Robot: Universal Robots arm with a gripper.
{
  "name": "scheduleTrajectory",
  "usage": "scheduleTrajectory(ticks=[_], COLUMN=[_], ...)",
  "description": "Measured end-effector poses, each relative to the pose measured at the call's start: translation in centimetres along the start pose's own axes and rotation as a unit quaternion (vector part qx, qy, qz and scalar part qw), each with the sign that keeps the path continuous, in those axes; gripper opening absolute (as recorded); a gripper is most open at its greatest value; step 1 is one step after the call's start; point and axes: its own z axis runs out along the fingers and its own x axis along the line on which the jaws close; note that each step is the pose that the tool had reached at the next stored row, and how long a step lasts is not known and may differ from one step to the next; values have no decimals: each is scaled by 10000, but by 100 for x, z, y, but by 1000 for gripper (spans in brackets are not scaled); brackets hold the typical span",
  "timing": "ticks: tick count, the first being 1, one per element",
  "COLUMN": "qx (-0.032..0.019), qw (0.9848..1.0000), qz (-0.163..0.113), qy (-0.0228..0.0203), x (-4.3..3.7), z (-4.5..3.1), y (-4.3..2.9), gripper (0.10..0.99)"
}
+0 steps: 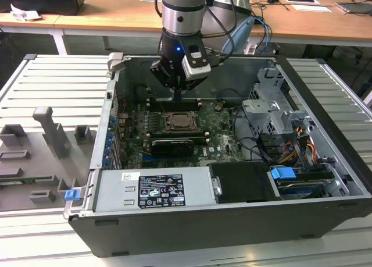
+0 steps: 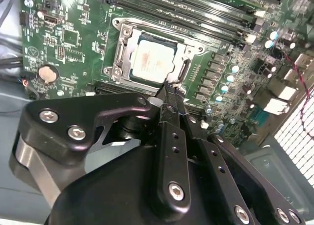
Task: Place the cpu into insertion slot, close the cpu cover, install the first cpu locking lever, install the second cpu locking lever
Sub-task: 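Install the first cpu locking lever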
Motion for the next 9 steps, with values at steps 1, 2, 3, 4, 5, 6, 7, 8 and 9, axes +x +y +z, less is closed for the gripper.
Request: scheduleTrajectory(ticks=[1, 2, 3, 4, 5, 6, 7, 8, 9], qx=[0, 1, 1, 1, 1, 1, 1, 1, 0], qw=[10000, 9998, 9997, 9995, 9993, 9988, 9984, 9983, 9983], qz=[-99, -175, -256, -308, -387, -495, -571, -586, -588], qy=[2, 4, 6, 7, 9, 11, 13, 13, 13], x=[0, 0, 0, 0, 0, 0, 1, 5, 23], z=[0, 0, 0, 0, 0, 0, 1, 2, 5], y=[0, 0, 0, 0, 0, 0, -1, -2, -5], gripper=[106, 106, 106, 106, 106, 106, 106, 106, 106])
